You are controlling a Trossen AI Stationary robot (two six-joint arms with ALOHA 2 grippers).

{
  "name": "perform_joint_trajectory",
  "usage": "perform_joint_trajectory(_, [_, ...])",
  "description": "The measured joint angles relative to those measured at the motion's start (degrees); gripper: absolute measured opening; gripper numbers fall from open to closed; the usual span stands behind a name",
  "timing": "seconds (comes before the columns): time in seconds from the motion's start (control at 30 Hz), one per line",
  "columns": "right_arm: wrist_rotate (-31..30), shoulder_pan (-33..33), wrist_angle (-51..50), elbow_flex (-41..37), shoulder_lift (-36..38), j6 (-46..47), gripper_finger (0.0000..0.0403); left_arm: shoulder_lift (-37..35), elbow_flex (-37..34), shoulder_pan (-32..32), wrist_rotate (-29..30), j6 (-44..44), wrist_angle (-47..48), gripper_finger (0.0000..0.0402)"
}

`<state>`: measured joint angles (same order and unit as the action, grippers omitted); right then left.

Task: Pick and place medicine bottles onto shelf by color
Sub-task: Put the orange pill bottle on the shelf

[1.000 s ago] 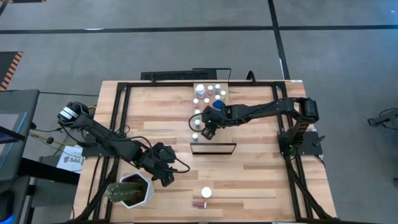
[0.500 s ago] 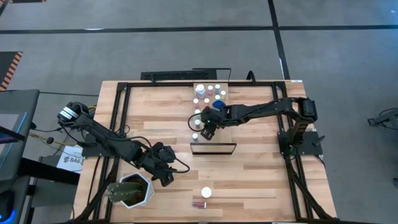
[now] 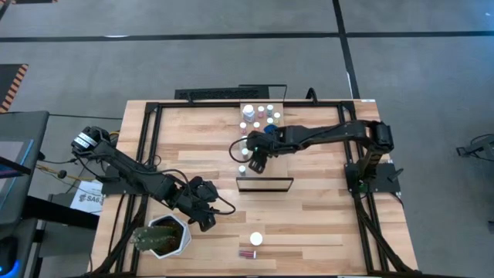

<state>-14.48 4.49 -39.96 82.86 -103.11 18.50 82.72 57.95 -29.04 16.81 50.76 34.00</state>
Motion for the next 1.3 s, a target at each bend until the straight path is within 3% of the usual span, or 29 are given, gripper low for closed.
perform_joint_trajectory(0.27, [-0.5,-0.9,-14.3,9.2,1.6,-1.0,0.0239,0.0,0.0,0.0,0.0,0.0,0.0,0.0187])
perform_joint_trajectory(0.43, [-0.4,-2.5,-20.3,10.3,7.9,-1.0,0.0239,0.0,0.0,0.0,0.0,0.1,-0.3,0.0187])
perform_joint_trajectory(0.57, [-0.1,-8.4,-23.2,9.9,14.0,1.6,0.0239,0.0,0.0,0.0,0.1,0.1,-0.4,0.0187])
perform_joint_trajectory(0.77, [0.0,-26.1,-15.6,4.4,19.2,12.9,0.0239,0.0,0.0,0.0,0.3,0.0,-0.3,0.0187])
perform_joint_trajectory(0.97, [-8.7,-41.9,-3.0,0.3,15.4,20.2,0.0239,0.0,0.0,0.0,-1.1,-0.8,-0.5,0.0187])
perform_joint_trajectory(1.07, [-12.3,-45.1,0.5,0.1,10.3,21.9,0.0239,0.0,0.0,0.0,-1.4,-1.1,-0.5,0.0187])
perform_joint_trajectory(1.3, [-13.9,-45.5,9.3,0.0,-0.1,20.0,0.0239,0.0,0.0,-0.2,-3.3,-1.6,-0.2,0.0187])
